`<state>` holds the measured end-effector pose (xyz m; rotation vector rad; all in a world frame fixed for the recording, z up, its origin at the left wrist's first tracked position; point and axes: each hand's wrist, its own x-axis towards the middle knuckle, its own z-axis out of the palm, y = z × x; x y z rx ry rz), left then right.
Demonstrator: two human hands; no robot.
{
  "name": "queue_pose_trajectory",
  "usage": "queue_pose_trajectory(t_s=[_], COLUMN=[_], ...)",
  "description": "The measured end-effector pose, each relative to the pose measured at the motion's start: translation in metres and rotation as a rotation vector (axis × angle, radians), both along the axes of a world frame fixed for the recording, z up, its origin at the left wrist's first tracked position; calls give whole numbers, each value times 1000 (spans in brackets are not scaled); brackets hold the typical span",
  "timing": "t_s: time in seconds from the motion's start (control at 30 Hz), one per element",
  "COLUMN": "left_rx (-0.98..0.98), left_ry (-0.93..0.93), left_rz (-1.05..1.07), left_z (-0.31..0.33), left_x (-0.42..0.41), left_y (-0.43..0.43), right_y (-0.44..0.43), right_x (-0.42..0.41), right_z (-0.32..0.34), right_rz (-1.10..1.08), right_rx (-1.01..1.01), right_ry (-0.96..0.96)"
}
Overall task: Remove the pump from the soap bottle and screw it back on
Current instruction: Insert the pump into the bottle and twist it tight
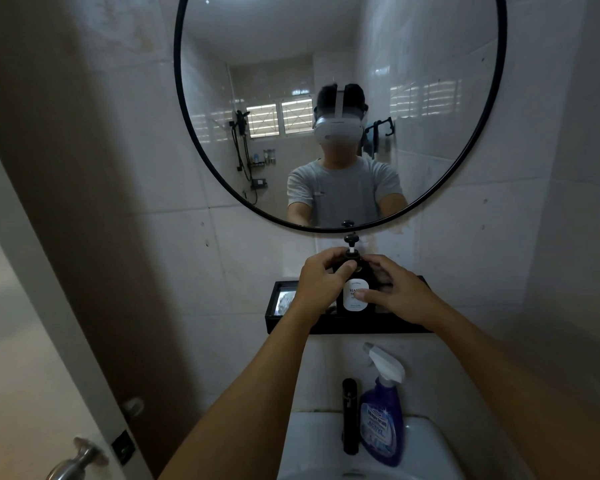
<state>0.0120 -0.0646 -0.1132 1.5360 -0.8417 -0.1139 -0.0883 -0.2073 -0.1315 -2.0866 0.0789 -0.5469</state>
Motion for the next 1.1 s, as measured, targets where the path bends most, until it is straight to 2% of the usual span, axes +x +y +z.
queue_pose_trajectory(t_s=[0.53, 1.1], left_rx=[0, 54], left_ry=[-35, -29], left_rz=[56, 14], left_z=[-2, 4], left_x=[3, -4], left_y=[-3, 2], right_y=[-5, -5], right_x=[2, 1], right_z=[-2, -3], right_rz=[34, 64], right_rx=[37, 58], right_ry=[27, 42])
